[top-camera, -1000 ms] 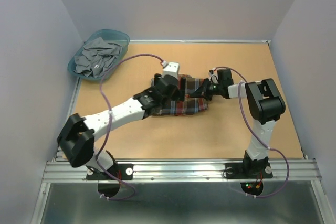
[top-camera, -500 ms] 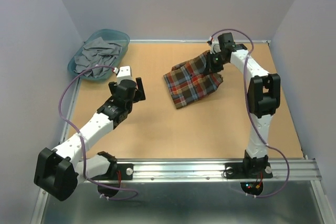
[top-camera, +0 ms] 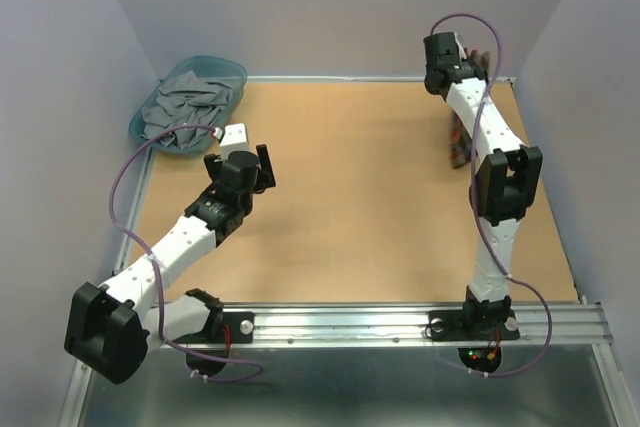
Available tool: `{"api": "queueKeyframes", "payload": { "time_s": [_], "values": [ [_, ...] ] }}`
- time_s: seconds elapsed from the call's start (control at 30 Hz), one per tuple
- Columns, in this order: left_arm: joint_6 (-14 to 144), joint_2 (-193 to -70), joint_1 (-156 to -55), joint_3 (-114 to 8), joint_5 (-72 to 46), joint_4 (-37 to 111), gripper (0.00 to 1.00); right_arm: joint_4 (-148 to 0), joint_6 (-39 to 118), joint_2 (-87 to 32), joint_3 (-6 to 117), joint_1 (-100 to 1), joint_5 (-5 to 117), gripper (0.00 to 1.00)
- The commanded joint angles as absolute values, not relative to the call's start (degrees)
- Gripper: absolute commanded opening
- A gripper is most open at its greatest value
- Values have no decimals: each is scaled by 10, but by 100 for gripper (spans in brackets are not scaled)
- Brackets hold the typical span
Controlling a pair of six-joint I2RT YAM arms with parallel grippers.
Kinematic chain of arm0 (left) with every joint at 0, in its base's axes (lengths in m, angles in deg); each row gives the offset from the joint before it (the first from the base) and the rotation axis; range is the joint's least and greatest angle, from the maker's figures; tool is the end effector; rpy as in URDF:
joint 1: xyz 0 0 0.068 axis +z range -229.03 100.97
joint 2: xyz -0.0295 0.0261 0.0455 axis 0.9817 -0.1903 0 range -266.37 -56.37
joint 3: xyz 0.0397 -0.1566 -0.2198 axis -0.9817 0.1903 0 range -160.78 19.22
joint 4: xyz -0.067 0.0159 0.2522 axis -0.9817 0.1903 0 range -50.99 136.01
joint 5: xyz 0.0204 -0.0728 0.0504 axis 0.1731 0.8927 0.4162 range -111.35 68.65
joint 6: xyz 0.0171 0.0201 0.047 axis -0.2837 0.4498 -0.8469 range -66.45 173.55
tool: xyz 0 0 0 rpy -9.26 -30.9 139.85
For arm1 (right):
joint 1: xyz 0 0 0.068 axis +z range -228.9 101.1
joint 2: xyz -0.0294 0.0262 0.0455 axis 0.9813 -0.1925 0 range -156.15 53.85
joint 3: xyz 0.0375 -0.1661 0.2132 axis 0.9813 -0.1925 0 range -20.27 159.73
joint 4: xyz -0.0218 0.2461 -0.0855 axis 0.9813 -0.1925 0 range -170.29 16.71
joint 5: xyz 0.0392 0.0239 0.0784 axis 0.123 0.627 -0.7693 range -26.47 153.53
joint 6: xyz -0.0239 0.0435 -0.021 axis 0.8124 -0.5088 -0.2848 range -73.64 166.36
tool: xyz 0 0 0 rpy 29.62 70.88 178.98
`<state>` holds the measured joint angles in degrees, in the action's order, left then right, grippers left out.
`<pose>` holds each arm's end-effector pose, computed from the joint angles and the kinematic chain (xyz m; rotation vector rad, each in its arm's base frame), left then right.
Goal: Fold and stack the long sleeve shirts
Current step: Fold the shirt
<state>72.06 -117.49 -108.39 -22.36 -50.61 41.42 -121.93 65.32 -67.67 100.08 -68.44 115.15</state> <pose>0.2185 -0.1029 0.2800 -0.1516 1.8977 -0.0661 0.4635 0.0572 0.3203 -0.1879 2.2966 -1.1559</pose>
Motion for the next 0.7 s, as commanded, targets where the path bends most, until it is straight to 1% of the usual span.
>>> {"api": "queueKeyframes", "payload": {
  "time_s": [0.0,0.1,0.2,0.4,0.53,0.67],
  "values": [
    [724,-1175,-1083,-229,-526,394,93,-1041,801,-614,1012,-686,1409,1],
    [724,-1175,-1083,-229,-531,394,93,-1016,817,-614,1010,-674,1382,0],
    [722,-1176,-1083,-228,-532,393,93,-1004,822,-630,945,-661,1378,1],
    [716,-1176,-1083,-229,-547,394,93,-1004,758,-724,828,-624,1359,1],
    [713,-1172,-1083,-227,-555,393,93,-1004,716,-758,786,-582,1338,1],
    [711,-1174,-1083,-225,-558,394,93,-1010,687,-763,763,-506,1306,1]
  ]
}}
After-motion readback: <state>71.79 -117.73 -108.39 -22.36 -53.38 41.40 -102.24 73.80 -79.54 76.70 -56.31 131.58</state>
